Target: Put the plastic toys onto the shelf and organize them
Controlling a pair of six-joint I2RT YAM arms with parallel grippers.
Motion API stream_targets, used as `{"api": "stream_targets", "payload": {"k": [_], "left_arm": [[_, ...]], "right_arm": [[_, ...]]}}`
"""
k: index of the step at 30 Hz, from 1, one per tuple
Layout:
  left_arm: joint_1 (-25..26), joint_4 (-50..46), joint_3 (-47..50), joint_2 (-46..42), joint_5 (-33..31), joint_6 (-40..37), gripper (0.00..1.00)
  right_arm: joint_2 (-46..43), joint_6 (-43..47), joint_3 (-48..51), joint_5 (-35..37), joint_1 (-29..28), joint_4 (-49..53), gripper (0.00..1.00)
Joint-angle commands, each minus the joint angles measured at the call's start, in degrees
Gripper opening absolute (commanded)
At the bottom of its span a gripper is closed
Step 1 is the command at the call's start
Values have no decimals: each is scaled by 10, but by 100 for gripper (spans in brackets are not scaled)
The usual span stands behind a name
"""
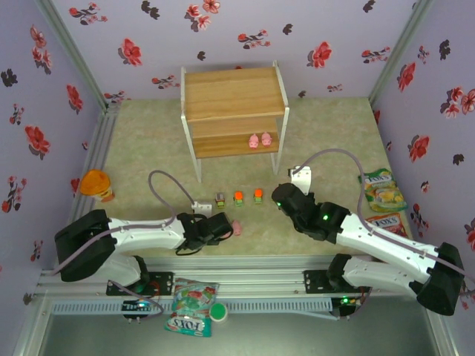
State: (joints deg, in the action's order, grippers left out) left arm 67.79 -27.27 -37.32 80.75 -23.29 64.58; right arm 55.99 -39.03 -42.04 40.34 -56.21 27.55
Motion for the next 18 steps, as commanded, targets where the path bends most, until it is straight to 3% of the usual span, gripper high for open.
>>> {"api": "stream_targets", "payload": {"k": [1, 18], "left_arm": [[-5, 0, 3, 11, 4, -10, 51], [-8, 6, -3, 27, 15, -18, 48]], "right_arm": [[1, 4, -5, 11, -2, 11, 35], [-8, 4, -7, 16, -3, 17, 34]]}}
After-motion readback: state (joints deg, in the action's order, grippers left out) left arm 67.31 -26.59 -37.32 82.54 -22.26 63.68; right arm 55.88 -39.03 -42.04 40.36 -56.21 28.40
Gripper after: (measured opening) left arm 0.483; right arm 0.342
